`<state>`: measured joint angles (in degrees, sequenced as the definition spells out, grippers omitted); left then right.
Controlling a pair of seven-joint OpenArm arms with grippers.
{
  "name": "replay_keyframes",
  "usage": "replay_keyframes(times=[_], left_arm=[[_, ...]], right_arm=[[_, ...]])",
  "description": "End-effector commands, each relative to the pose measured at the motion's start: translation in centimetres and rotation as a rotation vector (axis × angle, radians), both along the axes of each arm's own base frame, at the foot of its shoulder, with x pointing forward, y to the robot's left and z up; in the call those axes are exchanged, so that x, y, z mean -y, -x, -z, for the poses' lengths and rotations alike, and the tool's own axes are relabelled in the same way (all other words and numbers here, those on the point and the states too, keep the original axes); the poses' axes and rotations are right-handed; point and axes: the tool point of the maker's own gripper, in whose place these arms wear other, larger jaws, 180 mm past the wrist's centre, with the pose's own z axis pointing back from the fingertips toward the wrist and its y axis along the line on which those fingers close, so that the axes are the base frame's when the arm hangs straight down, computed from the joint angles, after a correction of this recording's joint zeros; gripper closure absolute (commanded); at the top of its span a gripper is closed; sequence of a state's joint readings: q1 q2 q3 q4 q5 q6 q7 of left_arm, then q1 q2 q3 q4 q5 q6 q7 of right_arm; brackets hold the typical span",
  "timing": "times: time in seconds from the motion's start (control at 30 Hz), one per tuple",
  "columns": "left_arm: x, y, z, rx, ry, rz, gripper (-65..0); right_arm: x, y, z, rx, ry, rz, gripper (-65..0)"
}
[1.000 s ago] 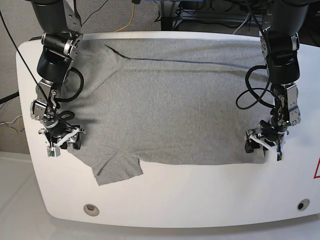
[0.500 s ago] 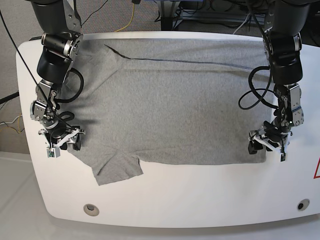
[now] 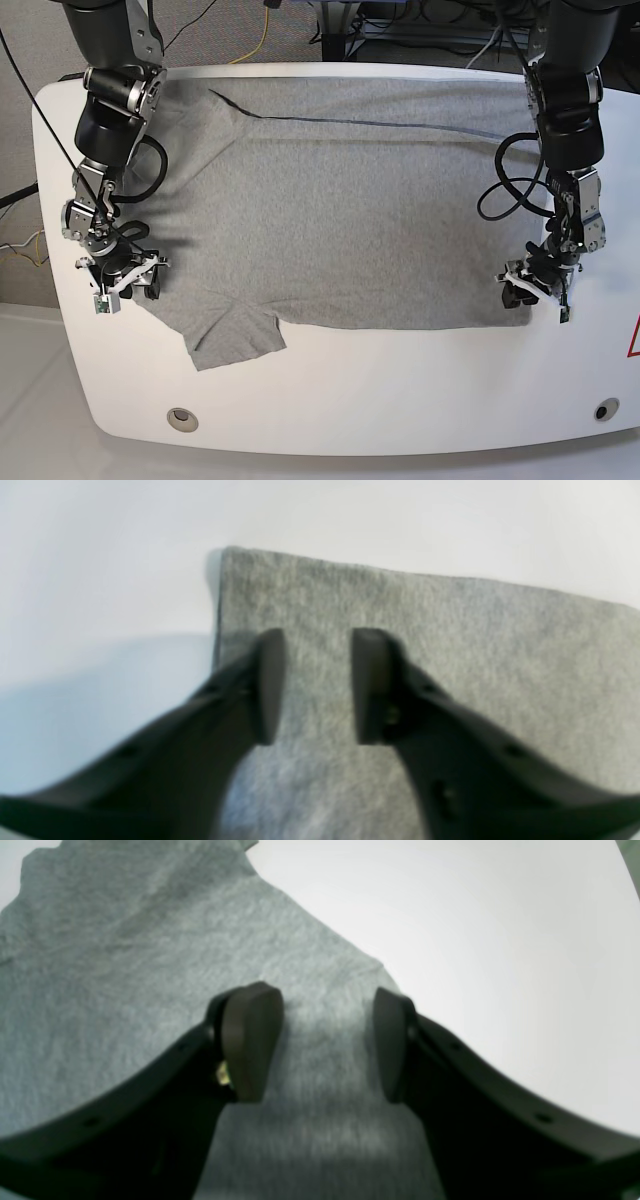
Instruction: Fold the T-shirt properly
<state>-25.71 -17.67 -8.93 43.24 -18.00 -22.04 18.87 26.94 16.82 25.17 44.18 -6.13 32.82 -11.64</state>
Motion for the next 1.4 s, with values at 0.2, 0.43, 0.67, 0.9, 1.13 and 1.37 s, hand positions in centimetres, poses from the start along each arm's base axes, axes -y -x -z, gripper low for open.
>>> replay_keyframes(times=[0.2, 0.43, 0.67, 0.9, 1.13, 1.37], left_arm=[[-2.2, -2.2, -3.8, 0.097, -0.042, -0.069, -39.4], [-4.2, -1.9, -3.7, 0.084, -0.077, -0.134, -40.2], [-5.3, -1.6, -3.6, 0.072, -0.074, -0.148, -40.7], [-4.8, -1.6, -3.0, 0.066, -0.047, -0.099, -39.8], [-4.1, -1.6, -2.8, 0.069, -0.036, -0.067, -39.4], [-1.3, 0.8, 2.1, -0.042, -0.009, -0.051, -38.9]], right_arm=[[0.7, -1.4, -2.5, 0.074, 0.019, 0.001, -32.3], [0.7, -1.3, -2.4, 0.072, 0.016, 0.001, -32.2], [0.9, -1.3, -2.5, 0.075, 0.019, 0.006, -32.2], [0.8, -1.6, -2.8, 0.079, 0.023, 0.001, -32.3], [0.8, -2.0, -3.2, 0.085, 0.024, -0.001, -32.3], [-2.4, 0.8, 2.6, -0.061, -0.029, -0.029, -32.0]])
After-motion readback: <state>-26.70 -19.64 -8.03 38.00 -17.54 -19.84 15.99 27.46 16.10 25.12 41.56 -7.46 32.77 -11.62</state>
